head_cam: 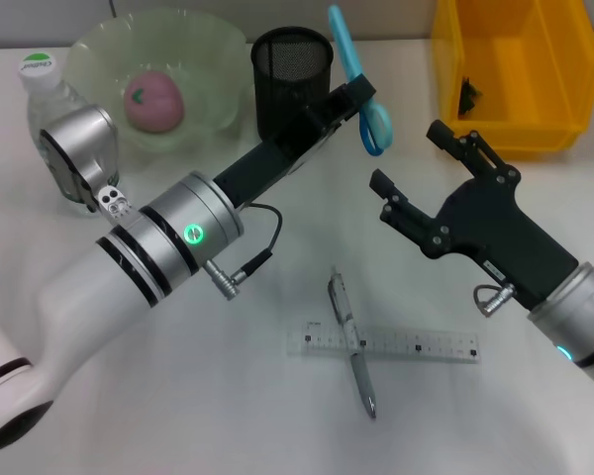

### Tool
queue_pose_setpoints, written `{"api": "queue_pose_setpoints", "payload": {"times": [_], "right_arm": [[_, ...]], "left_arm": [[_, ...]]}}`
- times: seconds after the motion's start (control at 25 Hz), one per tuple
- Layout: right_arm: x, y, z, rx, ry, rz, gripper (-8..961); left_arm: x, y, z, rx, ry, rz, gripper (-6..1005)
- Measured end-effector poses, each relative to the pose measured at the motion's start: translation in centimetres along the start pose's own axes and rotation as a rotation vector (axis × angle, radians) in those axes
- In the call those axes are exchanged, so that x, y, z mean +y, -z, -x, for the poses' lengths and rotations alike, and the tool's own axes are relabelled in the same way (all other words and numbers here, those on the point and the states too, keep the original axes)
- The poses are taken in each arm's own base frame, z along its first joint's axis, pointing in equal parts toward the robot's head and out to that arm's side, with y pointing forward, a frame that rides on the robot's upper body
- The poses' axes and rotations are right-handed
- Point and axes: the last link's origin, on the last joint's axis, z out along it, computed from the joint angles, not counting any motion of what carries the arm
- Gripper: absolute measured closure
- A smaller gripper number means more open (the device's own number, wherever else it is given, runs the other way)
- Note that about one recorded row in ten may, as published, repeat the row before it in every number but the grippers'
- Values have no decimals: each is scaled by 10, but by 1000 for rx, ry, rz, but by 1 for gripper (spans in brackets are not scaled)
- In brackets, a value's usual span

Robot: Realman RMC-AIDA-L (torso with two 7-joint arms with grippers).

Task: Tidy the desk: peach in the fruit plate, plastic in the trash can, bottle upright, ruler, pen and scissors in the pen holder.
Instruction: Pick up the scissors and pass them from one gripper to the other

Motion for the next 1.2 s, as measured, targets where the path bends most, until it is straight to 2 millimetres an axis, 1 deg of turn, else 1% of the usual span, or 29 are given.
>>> {"api": "queue_pose_setpoints", "payload": {"times": [0.32,0.52,1.2], "right_arm": [[-2,-11,0,11,-5,-15,159],[1,-17,0,17,19,-8,160],[0,-27,0,27,13,-14,164]], "left_arm": [[-1,0,3,12,34,-14,731],[1,-1,4,13,32,-8,731],[1,-2,5,9,35,-7,730]]}}
